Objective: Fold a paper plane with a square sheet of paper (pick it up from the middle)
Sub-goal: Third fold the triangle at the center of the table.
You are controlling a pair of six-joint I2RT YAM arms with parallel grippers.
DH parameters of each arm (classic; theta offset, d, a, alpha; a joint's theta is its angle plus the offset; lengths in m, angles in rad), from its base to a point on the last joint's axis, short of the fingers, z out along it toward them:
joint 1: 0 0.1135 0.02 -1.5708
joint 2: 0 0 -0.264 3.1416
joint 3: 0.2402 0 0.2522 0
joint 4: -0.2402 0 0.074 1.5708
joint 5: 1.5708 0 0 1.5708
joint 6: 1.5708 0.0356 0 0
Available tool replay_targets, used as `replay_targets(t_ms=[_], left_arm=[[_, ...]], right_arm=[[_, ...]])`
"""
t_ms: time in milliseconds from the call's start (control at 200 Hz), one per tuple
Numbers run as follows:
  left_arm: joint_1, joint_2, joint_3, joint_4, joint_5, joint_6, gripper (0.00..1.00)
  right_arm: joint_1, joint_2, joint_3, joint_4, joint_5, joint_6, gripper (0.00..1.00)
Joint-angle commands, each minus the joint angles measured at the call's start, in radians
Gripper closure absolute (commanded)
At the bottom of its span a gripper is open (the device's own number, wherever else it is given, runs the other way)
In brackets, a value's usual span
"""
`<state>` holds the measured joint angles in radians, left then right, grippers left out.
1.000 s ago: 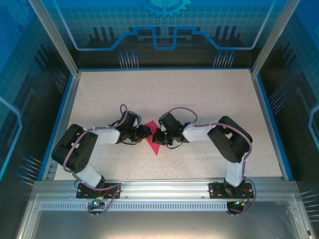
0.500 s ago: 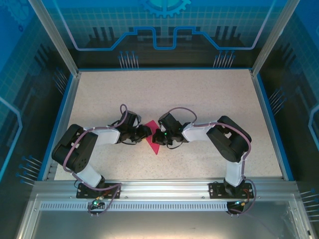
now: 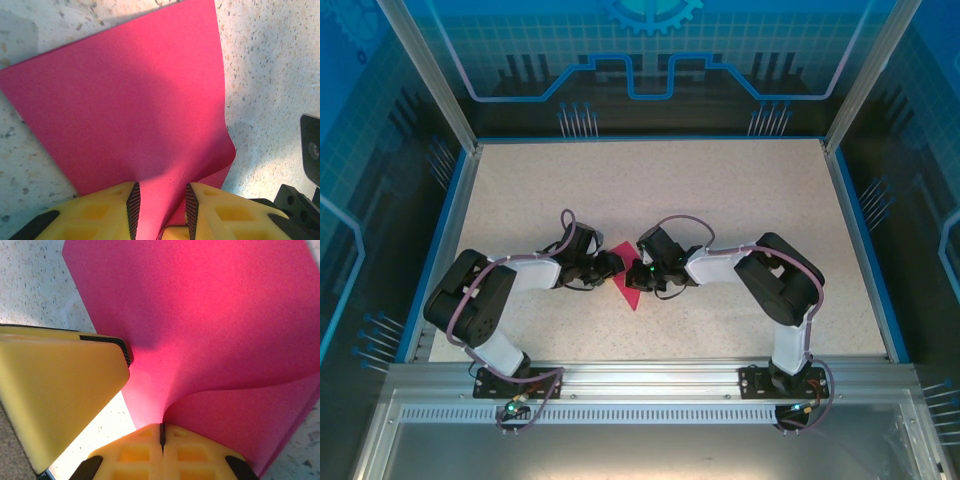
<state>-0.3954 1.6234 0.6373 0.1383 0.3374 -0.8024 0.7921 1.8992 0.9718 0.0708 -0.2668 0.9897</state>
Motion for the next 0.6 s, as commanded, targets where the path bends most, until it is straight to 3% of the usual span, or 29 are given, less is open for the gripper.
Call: replay_targets(t_ms=[0, 160, 405, 595], left_arm=[[0.004, -0.021, 0.008, -0.045, -0.002, 0.013, 0.67], [0.020, -0.108, 0.021, -0.089, -0.033, -0.016, 0.61], [0.060, -0.227, -0.010, -0.152, -0.082, -0.052, 0.57], [0.096, -0.269, -0.043, -0.181, -0.084, -0.054, 0.56]], right_arm=[[0.009, 0.028, 0.025, -0.042, 0.009, -0.015, 0.96], [0.008, 0.040, 0.025, -0.066, 0.012, -0.016, 0.91], [0.009, 0.051, 0.019, -0.085, 0.014, -0.021, 0.68], [0.008, 0.048, 0.009, -0.079, 0.017, -0.023, 0.61]])
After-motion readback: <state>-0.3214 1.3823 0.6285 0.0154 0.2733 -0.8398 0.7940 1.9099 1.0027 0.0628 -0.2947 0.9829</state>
